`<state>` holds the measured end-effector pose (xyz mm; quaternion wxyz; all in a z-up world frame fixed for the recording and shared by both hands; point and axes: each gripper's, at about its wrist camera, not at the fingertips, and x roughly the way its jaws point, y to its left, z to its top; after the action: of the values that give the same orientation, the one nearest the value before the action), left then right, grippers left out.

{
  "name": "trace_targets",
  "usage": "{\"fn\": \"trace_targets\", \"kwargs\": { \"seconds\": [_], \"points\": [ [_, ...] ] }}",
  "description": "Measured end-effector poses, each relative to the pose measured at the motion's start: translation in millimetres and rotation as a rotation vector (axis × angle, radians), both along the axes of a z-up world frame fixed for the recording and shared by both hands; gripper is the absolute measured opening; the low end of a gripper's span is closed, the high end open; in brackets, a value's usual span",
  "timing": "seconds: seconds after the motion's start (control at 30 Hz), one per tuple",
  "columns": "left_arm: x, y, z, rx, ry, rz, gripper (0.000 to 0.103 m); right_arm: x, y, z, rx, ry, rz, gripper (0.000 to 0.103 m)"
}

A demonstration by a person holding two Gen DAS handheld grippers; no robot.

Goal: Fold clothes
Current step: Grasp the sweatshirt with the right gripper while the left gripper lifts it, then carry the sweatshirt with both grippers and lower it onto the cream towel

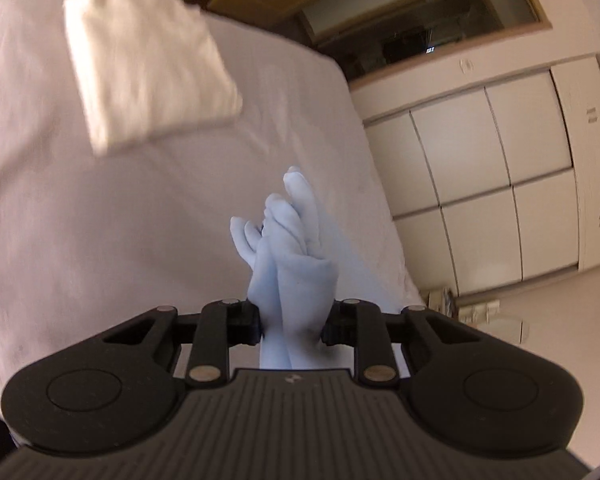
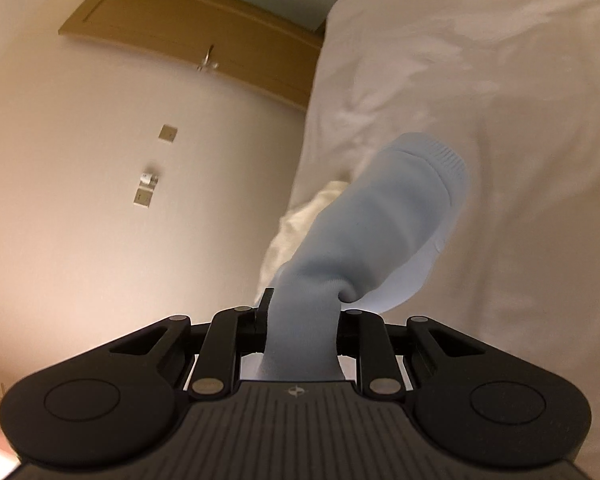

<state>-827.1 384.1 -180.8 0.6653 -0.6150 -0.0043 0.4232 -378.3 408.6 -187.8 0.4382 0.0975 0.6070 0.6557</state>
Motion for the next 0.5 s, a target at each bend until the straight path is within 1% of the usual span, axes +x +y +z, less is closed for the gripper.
{"fn": "trace_targets", "kwargs": {
  "seconds": [0.17,0.27,0.33,0.37,0.4,0.47,0.5],
  "points": [
    [-64.9,103.5,22.2,0.082,0.008,0.028,0.021,-68.4,109.8,17.8,0.062,-0.018,0.034,0.021],
    [-102.5,162.3,34.4,0.142,0.029,0.041,0.021,-109.0,179.9,24.2,0.129,-0.005,0.039,0.021],
    [-125.3,195.0,33.9,0.181,0.056,0.042,0.021,-135.4,222.7,21.8,0.18,0.013,0.041,0.021],
    [-136.3,210.0,28.2,0.191,0.071,0.042,0.021,-148.2,242.5,19.3,0.207,0.021,0.043,0.021],
    [-147.2,224.7,17.7,0.188,0.083,0.044,0.022,-159.7,258.4,9.3,0.222,0.029,0.045,0.021],
    [-166.3,253.1,-18.9,0.128,0.12,0.042,0.025,-182.6,290.2,-10.7,0.252,0.044,0.048,0.022],
    [-174.7,267.0,-41.8,0.077,0.144,0.04,0.027,-193.0,306.6,-28.8,0.234,0.051,0.057,0.025]
  ]
}}
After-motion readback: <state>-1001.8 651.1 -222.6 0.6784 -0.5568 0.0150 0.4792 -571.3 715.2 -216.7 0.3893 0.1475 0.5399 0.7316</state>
